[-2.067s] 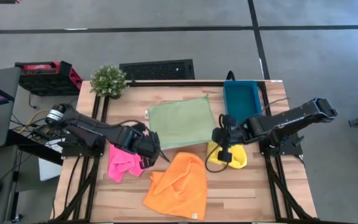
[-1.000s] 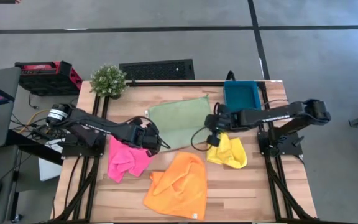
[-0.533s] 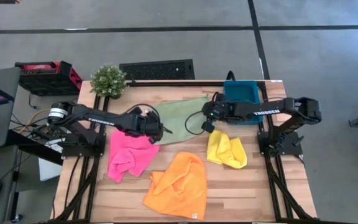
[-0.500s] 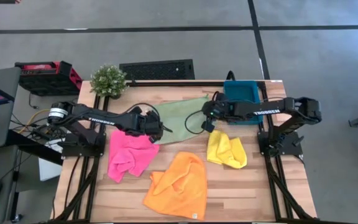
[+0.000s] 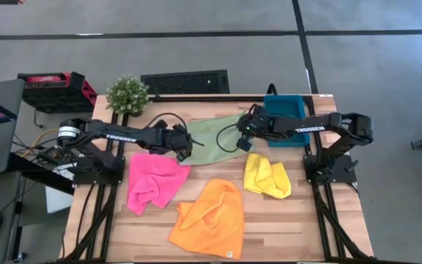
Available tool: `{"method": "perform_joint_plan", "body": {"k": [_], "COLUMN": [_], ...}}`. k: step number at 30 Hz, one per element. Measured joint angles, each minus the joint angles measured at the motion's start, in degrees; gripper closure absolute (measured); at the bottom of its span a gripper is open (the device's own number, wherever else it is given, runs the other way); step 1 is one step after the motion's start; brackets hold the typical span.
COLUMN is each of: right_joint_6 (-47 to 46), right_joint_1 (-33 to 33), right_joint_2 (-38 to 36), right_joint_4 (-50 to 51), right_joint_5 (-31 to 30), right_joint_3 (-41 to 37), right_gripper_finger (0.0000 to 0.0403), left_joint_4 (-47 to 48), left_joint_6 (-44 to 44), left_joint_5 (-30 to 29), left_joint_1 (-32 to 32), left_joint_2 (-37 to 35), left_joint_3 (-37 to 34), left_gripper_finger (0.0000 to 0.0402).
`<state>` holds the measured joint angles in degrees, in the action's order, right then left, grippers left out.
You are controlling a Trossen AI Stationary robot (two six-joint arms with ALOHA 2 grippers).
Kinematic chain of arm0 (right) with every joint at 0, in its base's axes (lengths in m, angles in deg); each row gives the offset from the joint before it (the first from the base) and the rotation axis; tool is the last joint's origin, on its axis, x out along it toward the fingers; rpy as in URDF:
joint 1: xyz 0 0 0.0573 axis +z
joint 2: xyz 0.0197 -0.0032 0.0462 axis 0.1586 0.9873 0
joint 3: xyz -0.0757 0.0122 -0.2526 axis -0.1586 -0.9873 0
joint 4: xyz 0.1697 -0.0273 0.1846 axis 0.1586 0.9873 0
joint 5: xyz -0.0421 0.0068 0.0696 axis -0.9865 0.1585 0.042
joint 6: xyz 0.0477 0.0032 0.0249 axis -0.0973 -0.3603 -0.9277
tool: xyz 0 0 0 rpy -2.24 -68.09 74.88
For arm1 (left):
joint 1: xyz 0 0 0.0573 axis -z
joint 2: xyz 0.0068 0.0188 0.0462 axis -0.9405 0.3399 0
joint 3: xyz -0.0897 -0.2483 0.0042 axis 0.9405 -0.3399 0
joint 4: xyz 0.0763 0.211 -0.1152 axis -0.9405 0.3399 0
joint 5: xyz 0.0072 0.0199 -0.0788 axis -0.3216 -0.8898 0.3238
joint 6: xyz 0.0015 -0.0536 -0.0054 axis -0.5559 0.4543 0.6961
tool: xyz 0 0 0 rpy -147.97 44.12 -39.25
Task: Fold microfiber towels
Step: Fold the green microfiber towel
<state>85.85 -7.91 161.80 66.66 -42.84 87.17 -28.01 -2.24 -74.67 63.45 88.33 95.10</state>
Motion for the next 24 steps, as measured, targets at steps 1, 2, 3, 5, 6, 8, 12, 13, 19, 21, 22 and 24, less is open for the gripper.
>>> {"method": "perform_joint_plan", "body": {"k": [1, 2, 3, 5, 6, 8, 12, 13, 19, 21, 22, 24], "right_joint_6": [0.0, 0.0, 0.1, 0.4, 0.5, 0.6, 2.0, 2.0, 2.1, 2.1, 2.1, 2.1], "right_joint_1": [0.0, -0.1, -0.2, -0.4, -0.7, -1.1, -1.7, -1.8, -1.9, -1.9, -1.9, -1.9], "right_joint_2": [0.0, 0.0, 0.0, 0.0, 0.0, 0.2, 0.7, 0.7, 0.7, 0.7, 0.7, 0.7], "right_joint_4": [-0.4, -0.8, -1.2, -1.7, -1.7, -2.0, -2.2, -2.3, -2.5, -2.6, -2.6, -2.6], "right_joint_5": [0.0, 0.0, -0.1, 0.0, 0.0, 0.0, 0.4, 0.3, 0.2, 0.2, 0.2, 0.2], "right_joint_3": [0.0, 0.0, 0.0, 0.0, 0.0, 0.0, 0.0, 0.0, 0.0, 0.0, 0.0, 0.0], "right_gripper_finger": [0.0383, 0.0383, 0.0383, 0.0384, 0.0383, 0.0379, 0.0365, 0.0359, 0.0323, 0.0308, 0.0300, 0.0282], "left_joint_4": [0.0, 0.0, 0.0, -0.1, -0.2, -0.4, -1.1, -1.1, -1.2, -1.2, -1.2, -1.2], "left_joint_6": [0.0, 0.0, 0.0, 0.1, 0.3, 0.7, 1.6, 1.6, -0.3, -0.8, -0.8, -0.8], "left_joint_5": [0.0, 0.0, 0.0, 0.1, 0.0, 0.0, 0.0, -0.1, -0.1, -0.1, -0.1, -0.1], "left_joint_1": [-0.2, -0.5, -0.8, -1.5, -1.8, -2.4, -3.8, -4.1, -5.4, -5.6, -5.6, -5.7], "left_joint_2": [0.0, 0.0, 0.0, 0.0, 0.0, 0.0, 0.0, 0.0, 0.0, 0.0, 0.0, 0.0], "left_joint_3": [0.0, 0.0, 0.0, 0.0, 0.0, 0.0, 0.0, 0.0, 0.0, 0.0, 0.0, 0.0], "left_gripper_finger": [0.0401, 0.0401, 0.0401, 0.0401, 0.0401, 0.0401, 0.0401, 0.0401, 0.0395, 0.0381, 0.0371, 0.0348]}}
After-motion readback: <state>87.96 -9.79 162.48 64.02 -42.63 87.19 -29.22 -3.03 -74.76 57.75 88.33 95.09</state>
